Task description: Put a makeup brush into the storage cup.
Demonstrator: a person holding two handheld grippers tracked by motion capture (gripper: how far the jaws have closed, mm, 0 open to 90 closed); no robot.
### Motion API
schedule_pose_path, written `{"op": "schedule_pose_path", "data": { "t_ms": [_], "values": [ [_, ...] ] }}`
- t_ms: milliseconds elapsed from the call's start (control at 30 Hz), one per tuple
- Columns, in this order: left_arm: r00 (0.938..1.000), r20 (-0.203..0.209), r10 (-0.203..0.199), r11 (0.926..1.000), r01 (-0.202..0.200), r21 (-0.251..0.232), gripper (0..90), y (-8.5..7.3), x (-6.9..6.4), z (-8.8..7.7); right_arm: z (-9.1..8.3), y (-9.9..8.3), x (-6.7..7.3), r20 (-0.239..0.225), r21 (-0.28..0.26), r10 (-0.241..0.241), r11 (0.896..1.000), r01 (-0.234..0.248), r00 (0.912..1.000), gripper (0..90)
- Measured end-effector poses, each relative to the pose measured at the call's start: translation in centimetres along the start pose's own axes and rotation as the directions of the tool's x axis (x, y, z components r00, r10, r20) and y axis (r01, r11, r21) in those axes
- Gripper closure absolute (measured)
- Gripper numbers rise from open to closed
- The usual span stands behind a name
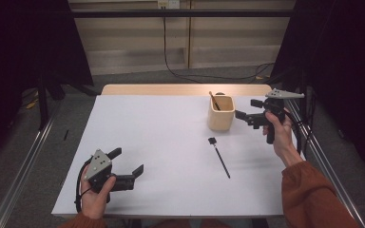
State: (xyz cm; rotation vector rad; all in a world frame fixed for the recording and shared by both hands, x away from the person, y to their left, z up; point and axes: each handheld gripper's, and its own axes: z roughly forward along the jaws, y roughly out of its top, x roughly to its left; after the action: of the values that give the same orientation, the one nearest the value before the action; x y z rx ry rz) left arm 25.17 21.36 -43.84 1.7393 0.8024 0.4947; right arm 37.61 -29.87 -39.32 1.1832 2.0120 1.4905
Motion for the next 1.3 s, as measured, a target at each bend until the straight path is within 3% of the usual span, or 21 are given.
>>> {"op": "schedule_pose_path", "data": {
  "t_ms": [133, 267, 467, 833, 1033, 1300],
  "values": [
    [1.0, 0.002, 0.0, 1.0, 0.0, -0.002, 1.7, 0.0, 0.1, 0.0, -1.0, -0.7, 0.2, 0.007, -0.015, 0.008, 1.0, -0.008, 0.9999, 2.1],
    [1.0, 0.002, 0.0, 1.0, 0.0, -0.002, 1.8, 0.0, 0.1, 0.0, -2.0, -1.1, 0.7, 0.04, -0.023, -0.014, 1.0, 0.015, 0.9991, 2.5],
    [1.0, -0.005, -0.001, 1.0, 0.001, -0.007, 1.7, 0.0, 0.2, -0.1, -3.3, -1.9, 1.6, 0.04, -0.028, -0.033, 0.999, 0.034, 0.9986, 2.3],
    [0.9999, -0.01, -0.009, 0.9999, 0.009, -0.01, 1.8, 0.1, 0.1, -0.3, -6.0, -4.3, 2.4, 0.064, -0.05, -0.017, 0.999, 0.02, 0.9978, 2.0],
    [0.9997, -0.016, -0.016, 0.9998, 0.016, -0.012, 1.8, 0.0, 0.0, -0.2, -7.5, -4.7, 2.9, 0.054, -0.077, -0.007, 0.997, 0.011, 0.9985, 1.6],
    [0.9996, -0.028, -0.003, 0.9999, 0.002, -0.014, 1.8, 0.1, -0.1, -0.6, -9.2, -7.1, 3.7, 0.059, -0.039, -0.003, 0.999, 0.005, 0.9983, 1.8]
  ]
}}
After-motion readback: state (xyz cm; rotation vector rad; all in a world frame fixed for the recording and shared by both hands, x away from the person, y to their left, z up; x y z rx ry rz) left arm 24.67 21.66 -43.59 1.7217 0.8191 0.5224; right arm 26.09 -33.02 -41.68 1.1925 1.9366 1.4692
